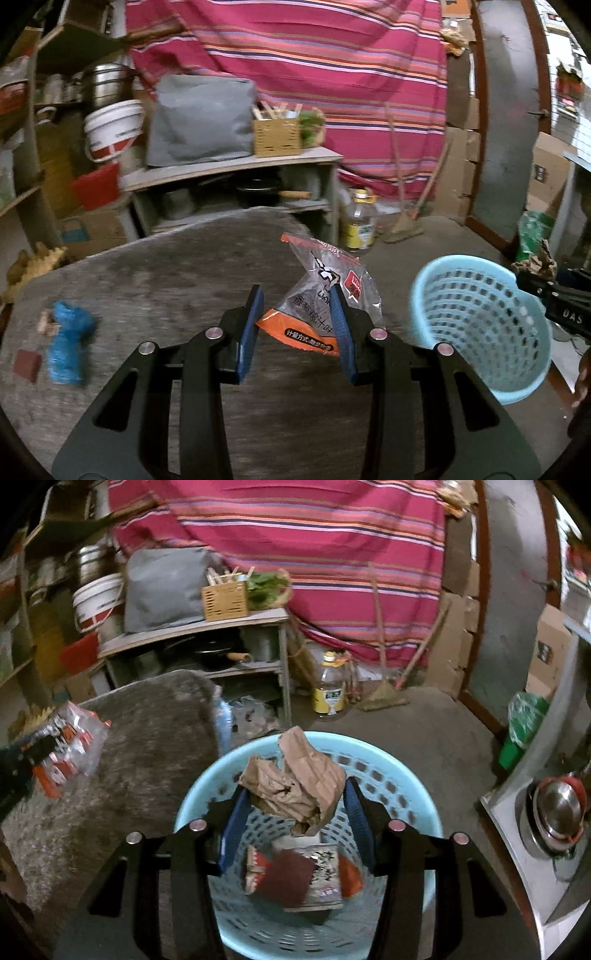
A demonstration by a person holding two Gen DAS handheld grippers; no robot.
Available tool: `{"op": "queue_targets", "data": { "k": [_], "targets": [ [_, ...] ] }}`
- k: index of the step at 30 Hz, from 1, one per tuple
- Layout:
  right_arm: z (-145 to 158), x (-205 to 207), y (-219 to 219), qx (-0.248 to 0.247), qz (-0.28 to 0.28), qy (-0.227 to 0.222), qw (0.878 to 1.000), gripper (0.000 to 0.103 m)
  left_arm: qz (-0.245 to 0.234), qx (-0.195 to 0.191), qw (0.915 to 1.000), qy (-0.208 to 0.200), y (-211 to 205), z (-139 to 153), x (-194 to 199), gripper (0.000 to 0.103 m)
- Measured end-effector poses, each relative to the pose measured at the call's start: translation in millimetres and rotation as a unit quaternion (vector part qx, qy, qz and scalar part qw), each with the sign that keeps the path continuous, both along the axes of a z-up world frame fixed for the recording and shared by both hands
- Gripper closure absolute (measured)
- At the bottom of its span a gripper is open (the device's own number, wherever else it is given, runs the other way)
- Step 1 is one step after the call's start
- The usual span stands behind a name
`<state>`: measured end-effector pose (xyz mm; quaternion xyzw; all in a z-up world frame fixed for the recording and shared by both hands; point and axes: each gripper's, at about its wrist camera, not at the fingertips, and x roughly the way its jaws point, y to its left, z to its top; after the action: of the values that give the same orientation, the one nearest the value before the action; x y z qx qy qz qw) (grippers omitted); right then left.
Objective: Collect trash
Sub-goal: 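Carry the clear bag and paper scrap in both tools over the blue basket, then open both tools to drop the clear bag and paper scrap into the basket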
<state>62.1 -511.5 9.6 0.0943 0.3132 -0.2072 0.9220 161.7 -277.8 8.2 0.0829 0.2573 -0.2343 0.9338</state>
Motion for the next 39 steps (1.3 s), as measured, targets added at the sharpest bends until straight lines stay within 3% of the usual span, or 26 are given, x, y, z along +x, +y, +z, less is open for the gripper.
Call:
{"op": "queue_targets", "data": {
  "k": [13, 19, 24, 30, 36, 39],
  "targets": [
    [-18, -30, -46, 0.001, -0.034, 0.021, 0.999, 0.052, -0.089, 0.001, 0.9959, 0.014, -102, -25, -34, 0.065],
    [-18, -35, -55, 0.006, -0.042, 0.018, 0.999, 0.052, -0.1, 0.009, 0.9945, 0.03, -125, -40, -36, 0.06],
    [-21, -32, -55, 0.006, -0.041, 0.024, 0.999, 0.052, -0.094, -0.002, 0.9953, 0.025, -123, -37, -39, 0.028],
    [-24, -25, -51, 0.01, -0.036, 0.027, 0.999, 0.051, -0.066, -0.012, 0.9973, 0.028, -105, -31, -29, 0.013],
    [-28, -9, -38, 0.014, -0.028, 0.026, 0.999, 0.048, -0.032, -0.02, 0.9987, 0.035, -81, -29, -17, 0.006],
    [-26, -2, -31, 0.011, -0.031, 0.024, 0.999, 0.037, -0.019, -0.015, 0.9991, 0.034, -72, -28, -13, 0.006]
  ]
}}
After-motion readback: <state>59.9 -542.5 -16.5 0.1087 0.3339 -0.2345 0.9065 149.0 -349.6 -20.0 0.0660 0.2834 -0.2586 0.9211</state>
